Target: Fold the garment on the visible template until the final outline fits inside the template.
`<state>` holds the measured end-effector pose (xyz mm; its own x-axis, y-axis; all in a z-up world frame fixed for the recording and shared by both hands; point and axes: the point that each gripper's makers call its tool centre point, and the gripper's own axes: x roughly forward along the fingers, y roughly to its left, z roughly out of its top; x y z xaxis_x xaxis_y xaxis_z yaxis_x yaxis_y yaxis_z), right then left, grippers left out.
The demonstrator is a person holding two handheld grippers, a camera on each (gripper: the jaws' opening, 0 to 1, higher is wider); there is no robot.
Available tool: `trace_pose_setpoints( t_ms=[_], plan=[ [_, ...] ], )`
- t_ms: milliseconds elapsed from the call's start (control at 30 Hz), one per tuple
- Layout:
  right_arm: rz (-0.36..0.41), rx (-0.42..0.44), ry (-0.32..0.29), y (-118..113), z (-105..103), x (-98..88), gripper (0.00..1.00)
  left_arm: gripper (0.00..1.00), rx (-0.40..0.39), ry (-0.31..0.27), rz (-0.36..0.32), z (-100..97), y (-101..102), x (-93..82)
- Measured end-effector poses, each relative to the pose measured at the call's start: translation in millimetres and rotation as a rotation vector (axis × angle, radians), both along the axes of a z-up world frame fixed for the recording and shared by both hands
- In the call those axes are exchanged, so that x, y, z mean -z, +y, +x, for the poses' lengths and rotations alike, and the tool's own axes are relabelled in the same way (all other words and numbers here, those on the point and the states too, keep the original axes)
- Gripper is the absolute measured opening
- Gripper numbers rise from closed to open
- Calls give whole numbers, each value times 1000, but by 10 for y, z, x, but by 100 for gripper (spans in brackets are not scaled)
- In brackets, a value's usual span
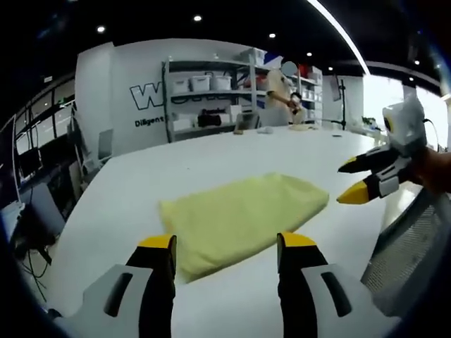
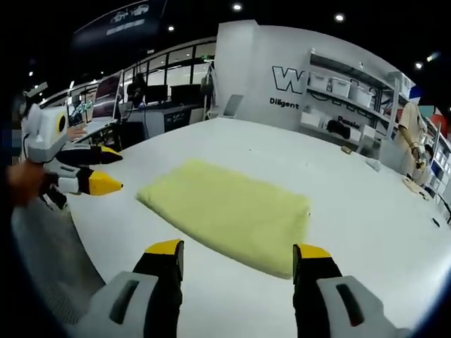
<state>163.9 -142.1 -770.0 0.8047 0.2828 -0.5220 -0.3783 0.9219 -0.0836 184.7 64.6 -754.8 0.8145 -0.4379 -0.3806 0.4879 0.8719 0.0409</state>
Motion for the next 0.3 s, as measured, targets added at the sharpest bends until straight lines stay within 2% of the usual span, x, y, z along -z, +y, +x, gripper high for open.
trace_pose_setpoints(
  t_ms=[300],
  plan=[
    [11, 12, -5, -31, -3, -18, 61, 53, -18, 7, 3, -3, 40, 20]
  ],
)
